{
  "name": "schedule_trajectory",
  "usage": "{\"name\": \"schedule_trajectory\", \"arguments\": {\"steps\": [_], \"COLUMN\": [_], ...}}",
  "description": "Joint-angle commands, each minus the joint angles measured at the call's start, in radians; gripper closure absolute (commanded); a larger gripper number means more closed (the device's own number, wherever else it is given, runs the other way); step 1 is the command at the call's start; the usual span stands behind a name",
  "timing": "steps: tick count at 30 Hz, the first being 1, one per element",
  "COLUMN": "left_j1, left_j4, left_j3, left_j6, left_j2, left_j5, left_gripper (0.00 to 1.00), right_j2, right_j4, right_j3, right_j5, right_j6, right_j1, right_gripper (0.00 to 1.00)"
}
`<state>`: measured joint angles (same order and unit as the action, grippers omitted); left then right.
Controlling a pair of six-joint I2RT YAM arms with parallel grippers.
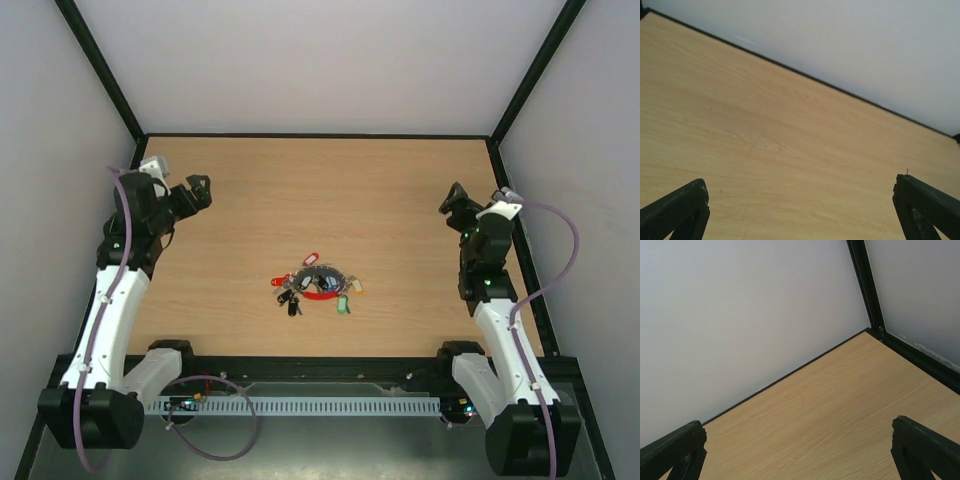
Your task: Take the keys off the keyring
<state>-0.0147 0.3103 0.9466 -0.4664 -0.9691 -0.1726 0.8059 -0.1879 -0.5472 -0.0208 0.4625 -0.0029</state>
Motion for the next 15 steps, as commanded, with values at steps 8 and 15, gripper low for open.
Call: {"name": "schedule_trajectory", "arguments": {"steps": [8,15], "left_j1": [-0.005,-0.005], "left_j4": [0.153,0.086], "left_j3": [-0.023,-0.082], "left_j6": [0.107,0.129], "left_j2": [-0.021,0.005], "left_j5": [0.166,0.163], "left_gripper": [0.0,0.0], "right_j2": [-0.103,-0.127], "right_j4": [0.102,0.186], "right_j3": [-0.033,-0.058], "right_j5": [-0.032,0.088], "right_j6": [0.064,0.061], "right_j1": [-0.003,-0.003], "right_gripper": [0.02,0.02]}}
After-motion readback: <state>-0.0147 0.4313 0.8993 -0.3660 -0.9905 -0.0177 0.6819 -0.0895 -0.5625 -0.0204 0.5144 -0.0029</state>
